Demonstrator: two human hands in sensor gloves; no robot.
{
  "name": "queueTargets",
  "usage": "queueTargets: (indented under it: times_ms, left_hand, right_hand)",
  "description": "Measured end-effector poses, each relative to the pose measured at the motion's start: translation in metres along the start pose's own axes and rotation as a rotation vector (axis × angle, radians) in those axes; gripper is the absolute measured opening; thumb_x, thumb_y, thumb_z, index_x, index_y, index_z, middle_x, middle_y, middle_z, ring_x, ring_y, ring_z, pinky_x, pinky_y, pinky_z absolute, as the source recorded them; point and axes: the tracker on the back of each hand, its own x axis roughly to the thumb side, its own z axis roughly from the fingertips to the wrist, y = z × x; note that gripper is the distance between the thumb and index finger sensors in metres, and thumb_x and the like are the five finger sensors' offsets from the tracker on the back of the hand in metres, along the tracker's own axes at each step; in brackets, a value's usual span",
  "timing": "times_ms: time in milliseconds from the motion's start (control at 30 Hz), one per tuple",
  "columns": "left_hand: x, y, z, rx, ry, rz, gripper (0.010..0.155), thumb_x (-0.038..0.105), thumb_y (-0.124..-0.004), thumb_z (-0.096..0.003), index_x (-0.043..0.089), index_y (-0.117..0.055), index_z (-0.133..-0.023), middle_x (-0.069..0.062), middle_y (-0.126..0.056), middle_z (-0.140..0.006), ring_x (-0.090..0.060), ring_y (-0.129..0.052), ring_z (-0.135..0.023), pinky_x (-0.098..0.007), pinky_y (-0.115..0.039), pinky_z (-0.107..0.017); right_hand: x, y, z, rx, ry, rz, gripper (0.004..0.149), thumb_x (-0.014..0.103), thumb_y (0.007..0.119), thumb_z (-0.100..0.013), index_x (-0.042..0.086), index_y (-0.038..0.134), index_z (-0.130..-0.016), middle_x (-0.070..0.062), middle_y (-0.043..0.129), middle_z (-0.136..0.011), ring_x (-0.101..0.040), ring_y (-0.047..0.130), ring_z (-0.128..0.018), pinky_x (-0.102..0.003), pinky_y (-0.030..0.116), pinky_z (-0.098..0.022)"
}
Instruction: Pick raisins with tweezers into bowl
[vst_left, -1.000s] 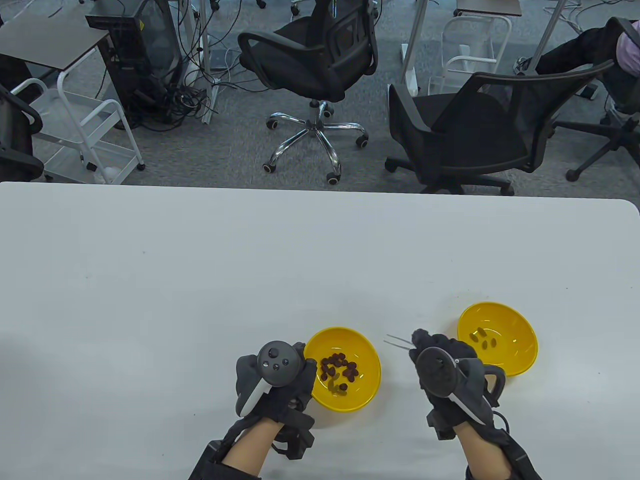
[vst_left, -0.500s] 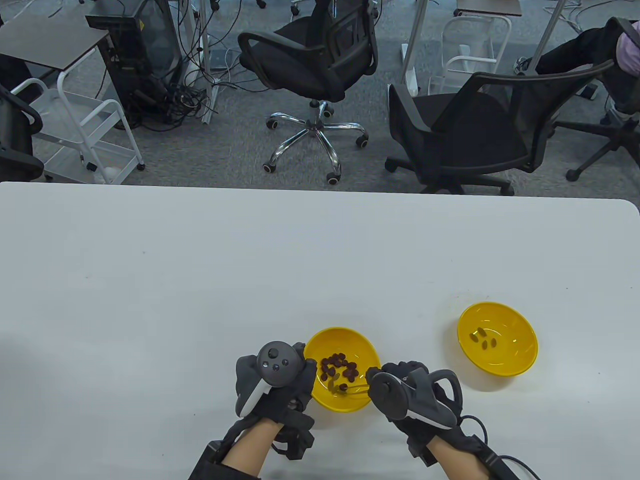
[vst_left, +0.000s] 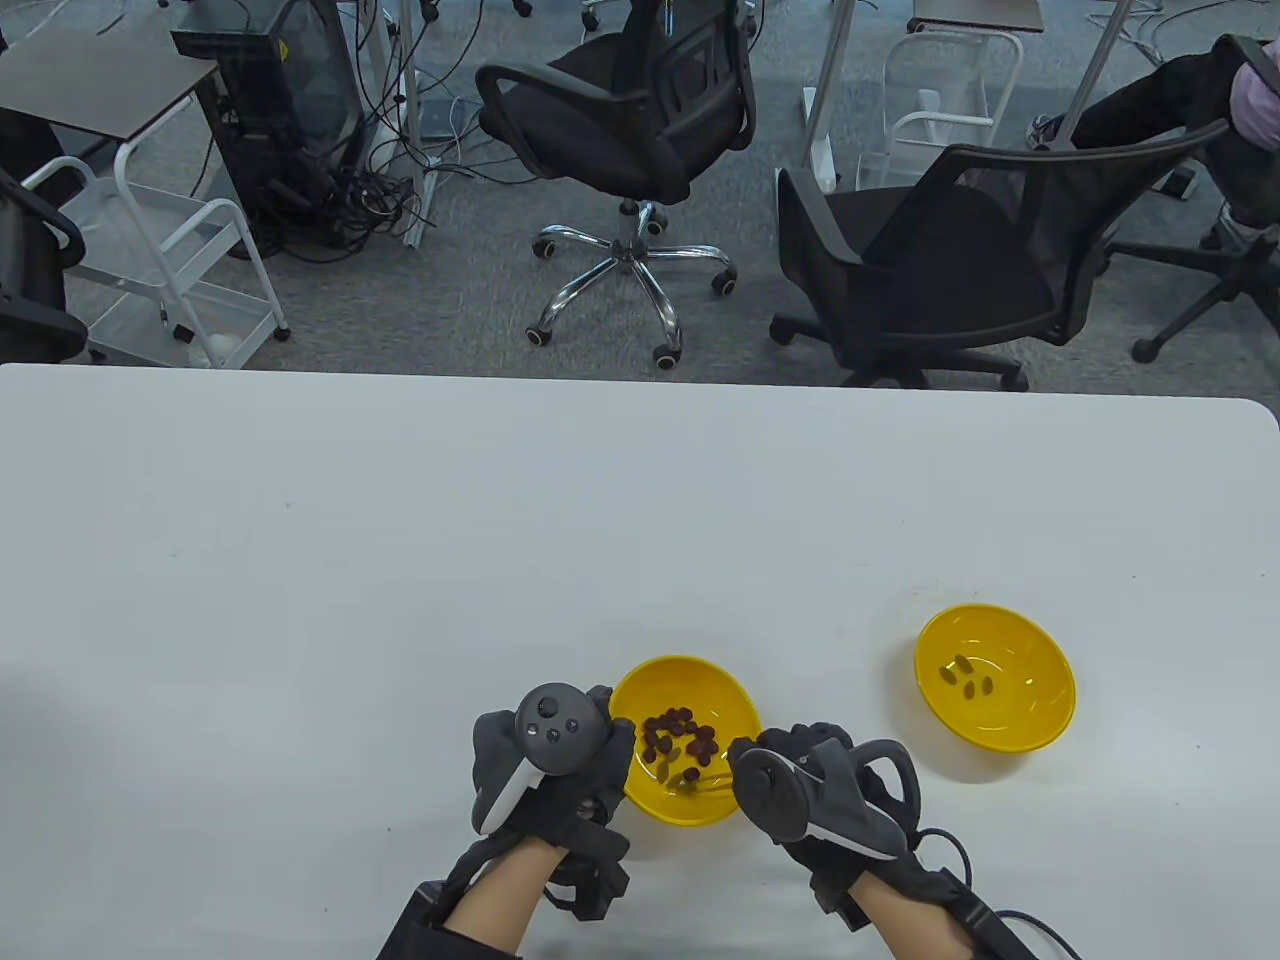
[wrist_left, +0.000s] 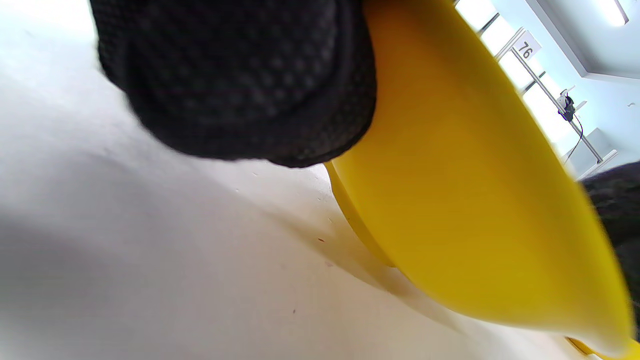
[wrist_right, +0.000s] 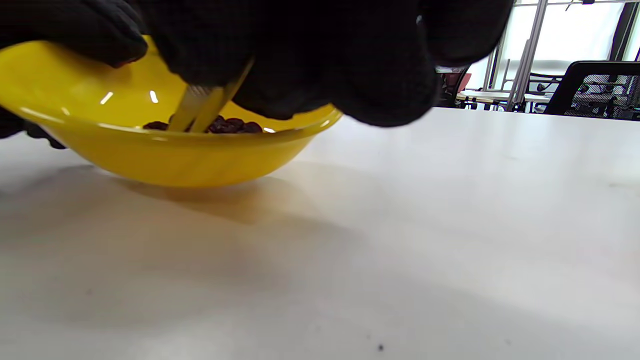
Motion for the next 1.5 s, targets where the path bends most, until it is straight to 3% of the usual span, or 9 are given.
queueTargets:
  times_ms: [367,733,1100,1300,1500]
  left_hand:
    - [-0.001,0.001,0.000,0.002,0.007,0.005,0.055,0.031,-0.058,-0.0566,-0.006,-0.057,-0.097,-0.008,-0.102,-0.040,-0.011,-0.103,-0.016,-0.045,-0.085,-0.046]
    - [-0.002,0.002,0.000,0.002,0.011,0.005,0.055,0.031,-0.058,-0.0566,-0.006,-0.057,-0.097,-0.008,-0.102,-0.040,-0.011,-0.103,-0.016,-0.045,-0.085,-0.046]
    - [-0.001,0.001,0.000,-0.001,0.010,0.002,0.055,0.031,-0.058,-0.0566,-0.006,-0.057,-0.097,-0.008,-0.102,-0.040,-0.011,-0.103,-0.016,-0.045,-0.085,-0.046]
    - [-0.001,0.001,0.000,-0.002,0.010,0.002,0.055,0.031,-0.058,-0.0566,-0.006,-0.057,-0.097,-0.008,-0.102,-0.040,-0.011,-0.103,-0.016,-0.045,-0.085,-0.046]
    - [0.000,0.000,0.000,-0.005,0.009,-0.003,0.055,0.031,-0.058,-0.0566,-0.006,-0.057,-0.097,-0.008,-0.102,-0.040,-0.011,-0.103,-0.016,-0.045,-0.085,-0.046]
  right_hand:
    - [-0.022,-0.018,0.004,-0.103,0.083,-0.065,0.045,0.034,0.079,-0.041,0.017,0.092,-0.081,-0.001,0.091,-0.062,-0.016,0.095,-0.045,-0.053,0.068,-0.061]
    - [-0.110,-0.040,0.017,-0.249,0.407,-0.224,0.045,0.033,0.080,-0.041,0.016,0.093,-0.081,-0.002,0.091,-0.062,-0.018,0.095,-0.044,-0.054,0.068,-0.061]
    - [-0.176,-0.034,0.035,-0.279,0.710,-0.196,0.045,0.033,0.080,-0.042,0.015,0.093,-0.081,-0.003,0.091,-0.062,-0.018,0.095,-0.045,-0.054,0.068,-0.061]
    - [-0.192,-0.025,0.038,-0.233,0.862,-0.081,0.045,0.033,0.080,-0.042,0.014,0.092,-0.082,-0.003,0.091,-0.062,-0.018,0.095,-0.044,-0.054,0.068,-0.061]
    - [-0.195,-0.016,0.035,-0.211,0.909,-0.020,0.046,0.032,0.079,-0.043,0.013,0.090,-0.084,-0.004,0.090,-0.064,-0.018,0.094,-0.046,-0.054,0.067,-0.061]
